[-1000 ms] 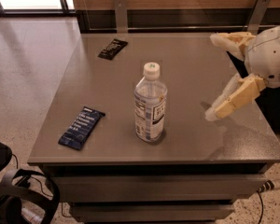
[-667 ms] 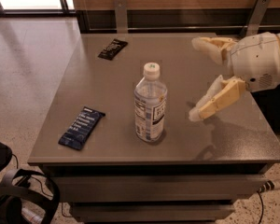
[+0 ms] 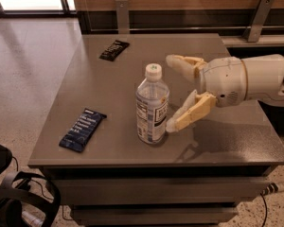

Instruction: Move blue plastic bottle near rxbar chocolate

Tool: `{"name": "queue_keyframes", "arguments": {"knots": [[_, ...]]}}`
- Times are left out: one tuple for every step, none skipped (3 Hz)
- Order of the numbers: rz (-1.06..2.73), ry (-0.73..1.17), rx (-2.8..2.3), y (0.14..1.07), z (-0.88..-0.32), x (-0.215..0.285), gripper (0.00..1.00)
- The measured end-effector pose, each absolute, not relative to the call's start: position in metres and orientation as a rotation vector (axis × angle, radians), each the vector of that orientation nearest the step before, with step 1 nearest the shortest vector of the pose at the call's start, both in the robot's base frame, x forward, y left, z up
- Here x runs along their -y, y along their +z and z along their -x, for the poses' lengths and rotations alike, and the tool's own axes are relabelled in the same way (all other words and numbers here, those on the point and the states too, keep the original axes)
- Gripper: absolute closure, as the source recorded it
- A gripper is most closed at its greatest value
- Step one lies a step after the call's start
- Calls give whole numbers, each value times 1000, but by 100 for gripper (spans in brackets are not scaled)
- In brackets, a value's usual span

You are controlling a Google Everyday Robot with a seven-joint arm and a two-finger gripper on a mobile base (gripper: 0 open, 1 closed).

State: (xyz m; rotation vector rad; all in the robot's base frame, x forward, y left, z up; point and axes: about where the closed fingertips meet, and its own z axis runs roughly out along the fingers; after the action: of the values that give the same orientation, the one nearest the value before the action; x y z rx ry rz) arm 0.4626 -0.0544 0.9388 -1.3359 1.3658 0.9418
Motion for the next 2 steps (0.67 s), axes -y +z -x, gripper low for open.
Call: {"name": "queue_keyframes", "arguments": {"knots": [[1315,991,-1346,925,-466,45,0],[1302,1031,-1335,913,-463,37,0]]}}
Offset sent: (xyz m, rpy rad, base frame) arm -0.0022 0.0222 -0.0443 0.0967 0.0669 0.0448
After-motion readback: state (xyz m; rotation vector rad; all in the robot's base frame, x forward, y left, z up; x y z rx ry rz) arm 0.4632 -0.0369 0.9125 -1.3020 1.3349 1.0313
